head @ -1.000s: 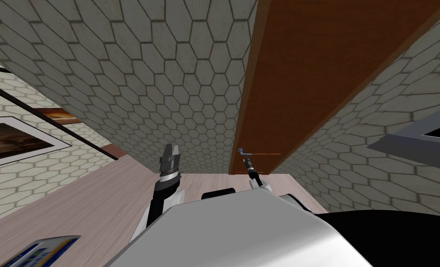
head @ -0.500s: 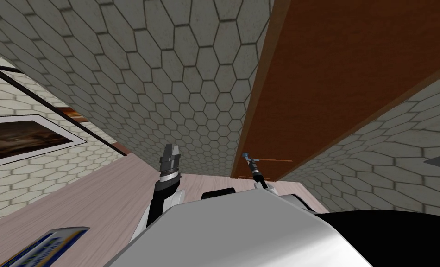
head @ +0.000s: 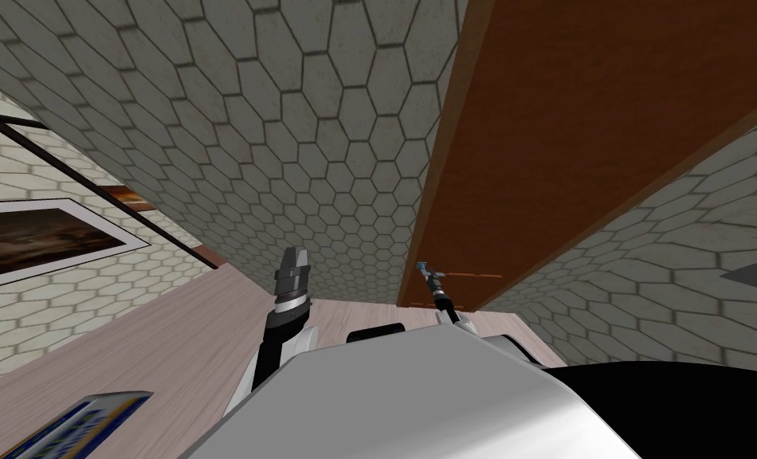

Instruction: Pull the door open

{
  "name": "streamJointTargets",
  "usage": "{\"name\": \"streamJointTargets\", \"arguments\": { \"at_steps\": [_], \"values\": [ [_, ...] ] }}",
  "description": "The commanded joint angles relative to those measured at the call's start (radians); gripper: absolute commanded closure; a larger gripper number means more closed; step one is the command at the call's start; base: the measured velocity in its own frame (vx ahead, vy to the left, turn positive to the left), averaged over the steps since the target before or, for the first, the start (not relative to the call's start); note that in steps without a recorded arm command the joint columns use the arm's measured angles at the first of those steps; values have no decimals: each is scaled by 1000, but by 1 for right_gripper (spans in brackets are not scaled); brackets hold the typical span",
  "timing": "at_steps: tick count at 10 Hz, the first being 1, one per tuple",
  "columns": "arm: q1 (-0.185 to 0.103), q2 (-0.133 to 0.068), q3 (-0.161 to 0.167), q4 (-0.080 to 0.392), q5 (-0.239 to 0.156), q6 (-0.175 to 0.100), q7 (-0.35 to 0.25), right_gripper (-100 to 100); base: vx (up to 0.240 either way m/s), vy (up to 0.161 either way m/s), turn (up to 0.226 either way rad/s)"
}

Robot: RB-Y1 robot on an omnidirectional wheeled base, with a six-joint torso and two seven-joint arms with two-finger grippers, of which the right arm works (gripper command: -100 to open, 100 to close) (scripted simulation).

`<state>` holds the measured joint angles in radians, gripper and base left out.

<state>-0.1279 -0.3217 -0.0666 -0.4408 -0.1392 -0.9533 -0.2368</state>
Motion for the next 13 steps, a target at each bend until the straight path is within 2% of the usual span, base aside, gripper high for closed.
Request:
{"name": "streamJointTargets", "arguments": {
  "at_steps": [1, 2, 7, 13],
  "values": [
    [0, 0, 0, 0, 0, 0, 0, -100, 0, 0, 0],
    [0, 0, 0, 0, 0, 0, 0, 100, 0, 0, 0],
    [0, 0, 0, 0, 0, 0, 0, 100, 0, 0, 0],
    [12, -12, -5, -3, 59, -15, -44, 100, -187, -54, 135]
  ]
}}
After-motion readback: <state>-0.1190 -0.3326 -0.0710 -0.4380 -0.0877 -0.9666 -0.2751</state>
